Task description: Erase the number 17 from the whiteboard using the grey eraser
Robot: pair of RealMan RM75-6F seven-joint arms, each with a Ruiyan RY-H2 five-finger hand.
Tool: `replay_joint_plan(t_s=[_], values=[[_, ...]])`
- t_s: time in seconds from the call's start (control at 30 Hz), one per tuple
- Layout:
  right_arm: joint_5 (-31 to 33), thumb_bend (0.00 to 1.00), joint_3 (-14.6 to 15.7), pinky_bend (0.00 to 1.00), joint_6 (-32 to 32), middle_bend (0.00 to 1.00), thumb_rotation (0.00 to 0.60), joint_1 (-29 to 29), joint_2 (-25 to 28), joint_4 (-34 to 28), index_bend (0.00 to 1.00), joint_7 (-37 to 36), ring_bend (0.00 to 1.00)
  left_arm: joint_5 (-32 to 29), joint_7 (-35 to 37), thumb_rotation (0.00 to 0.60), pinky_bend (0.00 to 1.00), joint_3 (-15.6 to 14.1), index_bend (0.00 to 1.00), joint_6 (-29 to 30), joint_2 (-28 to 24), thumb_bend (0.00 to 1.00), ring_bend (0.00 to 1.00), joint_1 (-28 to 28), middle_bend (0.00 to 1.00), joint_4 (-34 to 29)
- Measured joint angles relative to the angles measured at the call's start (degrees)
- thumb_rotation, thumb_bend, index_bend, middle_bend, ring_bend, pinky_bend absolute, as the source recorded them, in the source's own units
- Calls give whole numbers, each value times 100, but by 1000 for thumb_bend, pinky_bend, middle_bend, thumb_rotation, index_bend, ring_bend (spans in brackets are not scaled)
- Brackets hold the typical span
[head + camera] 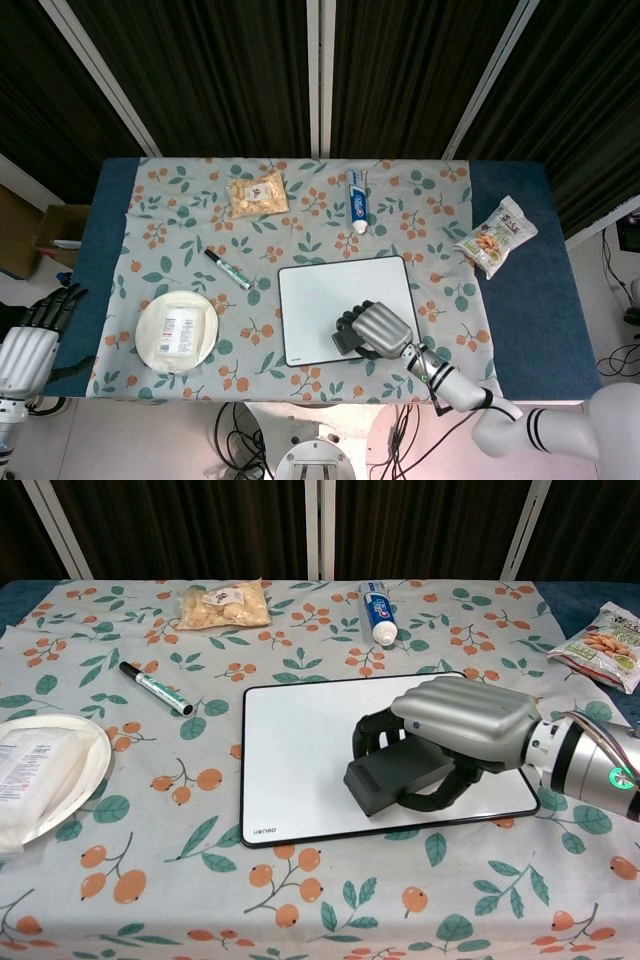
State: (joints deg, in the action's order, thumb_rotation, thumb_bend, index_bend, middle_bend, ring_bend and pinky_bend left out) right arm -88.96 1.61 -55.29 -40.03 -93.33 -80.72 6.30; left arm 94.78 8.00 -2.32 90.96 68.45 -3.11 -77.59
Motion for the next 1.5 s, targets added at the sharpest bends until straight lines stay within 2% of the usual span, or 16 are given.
replay_joint_plan(t_s=[0.3,0.53,0.83,0.93,1.07,1.2,1.5], values=[[501,377,-590,809,448,739,600,-348,-619,423,883,255,680,-15,17,600,173,7,73,6,-45,0,67,8,60,32],[861,377,-998,809,675,739,600,-676,-1197,1216,891,527,679,-12,71,600,173,1,73,26,-57,0,67,19,59,77],[972,378,-1294,809,652,739,600,-1008,-1862,2463,891,387,680,-43,161,600,173,4,73,62,-57,0,67,57,60,162],[955,377,-1308,809,646,739,600,-1070,-1953,2675,891,259,680,-37,173,600,173,5,73,70,-51,0,67,58,60,172],[838,377,-1181,809,584,739,600,-1041,-1865,2568,891,184,680,-39,176,600,173,6,73,77,-47,0,67,64,60,174],[736,378,-1003,809,527,741,600,-929,-1596,2142,891,128,680,-51,156,600,173,1,73,54,-44,0,67,68,60,178],[497,377,-351,811,586,742,600,-610,-412,643,893,316,680,-60,86,600,173,-15,73,-4,16,0,67,66,60,166]])
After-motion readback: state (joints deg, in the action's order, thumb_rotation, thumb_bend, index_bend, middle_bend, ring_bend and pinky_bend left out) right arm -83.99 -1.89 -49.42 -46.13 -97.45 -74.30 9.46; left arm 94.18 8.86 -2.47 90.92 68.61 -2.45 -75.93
